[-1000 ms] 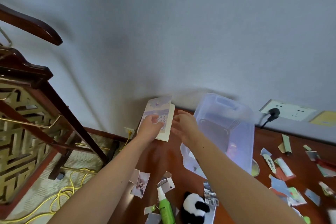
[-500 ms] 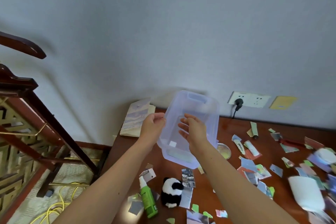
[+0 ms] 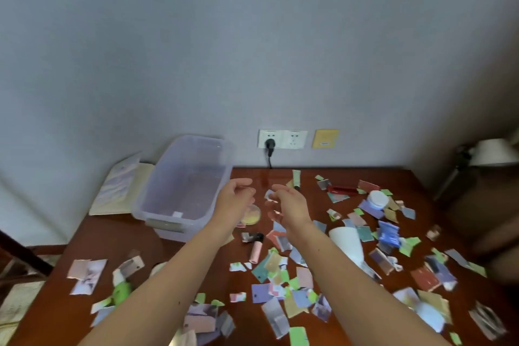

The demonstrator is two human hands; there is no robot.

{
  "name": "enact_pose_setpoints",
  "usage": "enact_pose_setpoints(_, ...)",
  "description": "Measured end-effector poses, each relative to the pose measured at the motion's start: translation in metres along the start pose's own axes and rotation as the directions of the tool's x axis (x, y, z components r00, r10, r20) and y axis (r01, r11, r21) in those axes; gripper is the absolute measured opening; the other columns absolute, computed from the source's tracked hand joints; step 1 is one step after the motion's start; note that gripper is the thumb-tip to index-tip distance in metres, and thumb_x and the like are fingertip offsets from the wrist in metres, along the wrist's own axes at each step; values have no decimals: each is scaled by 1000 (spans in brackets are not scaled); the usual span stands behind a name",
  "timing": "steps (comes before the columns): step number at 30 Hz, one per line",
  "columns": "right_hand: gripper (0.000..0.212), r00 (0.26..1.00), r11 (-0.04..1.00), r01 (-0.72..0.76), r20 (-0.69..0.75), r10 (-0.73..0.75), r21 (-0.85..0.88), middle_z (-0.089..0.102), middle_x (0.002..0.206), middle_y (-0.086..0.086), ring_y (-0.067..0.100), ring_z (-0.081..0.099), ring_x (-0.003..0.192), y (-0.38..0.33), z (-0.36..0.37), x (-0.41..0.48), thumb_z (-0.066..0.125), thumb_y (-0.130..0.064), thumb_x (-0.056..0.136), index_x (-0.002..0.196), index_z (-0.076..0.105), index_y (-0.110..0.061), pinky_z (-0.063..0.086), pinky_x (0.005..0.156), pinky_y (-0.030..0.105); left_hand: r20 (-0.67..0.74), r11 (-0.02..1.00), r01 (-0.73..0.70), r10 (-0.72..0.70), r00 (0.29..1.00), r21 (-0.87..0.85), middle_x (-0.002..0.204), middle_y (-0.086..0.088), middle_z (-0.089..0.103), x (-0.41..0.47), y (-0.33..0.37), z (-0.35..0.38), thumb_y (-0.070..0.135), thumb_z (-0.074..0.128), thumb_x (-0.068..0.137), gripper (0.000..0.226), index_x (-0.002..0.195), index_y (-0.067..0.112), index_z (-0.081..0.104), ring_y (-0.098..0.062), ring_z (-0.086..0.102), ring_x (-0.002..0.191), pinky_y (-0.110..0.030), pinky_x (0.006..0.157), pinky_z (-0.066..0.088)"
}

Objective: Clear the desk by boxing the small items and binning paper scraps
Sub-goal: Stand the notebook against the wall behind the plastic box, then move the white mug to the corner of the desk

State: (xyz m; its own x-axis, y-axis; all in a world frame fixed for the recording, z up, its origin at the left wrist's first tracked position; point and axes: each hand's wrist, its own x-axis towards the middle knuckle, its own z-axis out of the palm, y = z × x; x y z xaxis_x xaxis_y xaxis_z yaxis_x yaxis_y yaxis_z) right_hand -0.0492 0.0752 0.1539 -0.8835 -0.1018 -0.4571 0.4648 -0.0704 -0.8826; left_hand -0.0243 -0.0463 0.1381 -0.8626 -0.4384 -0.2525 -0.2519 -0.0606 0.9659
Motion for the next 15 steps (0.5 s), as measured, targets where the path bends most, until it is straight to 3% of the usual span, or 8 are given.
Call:
enact_pose_setpoints(2,26,1000,999,-3,4,3,-35,61,86,7,17,58,73,-2,-30,0,46,-3,92,113,61,-9,48,65,29,23,1000,7,-7,1000,-2,100,-4,66,-10,-2,28,9,57,92,17,106,18,60,-16,66,84,-33,80,53)
enact_pose_setpoints(7,25,999,996,14,-41,-18,-89,62,82,8,14,58,64,-5,-98,1,45,-2,93,112,59,-6,45,61,25,47,999,29,-31,998,41,105,-4,66,-27,-11,86,13,58,91,19,109,19,61,-18,66,94,-24,76,52)
enact_pose_setpoints(10,24,998,997,2,-69,-7,-73,63,84,4,14,60,75,-4,-128,2,44,-5,95,112,60,-12,48,65,24,85,998,37,-41,996,49,107,-5,65,-37,-13,111,12,58,91,18,108,19,60,-14,65,88,-22,71,51)
enact_pose_setpoints(15,24,988,998,-57,-146,50,-41,63,104,6,16,61,90,2,-157,6,45,-7,95,111,61,-16,50,68,26,161,995,58,-69,985,75,106,-1,61,-43,-18,134,13,58,92,17,108,19,60,-11,65,83,-29,82,52)
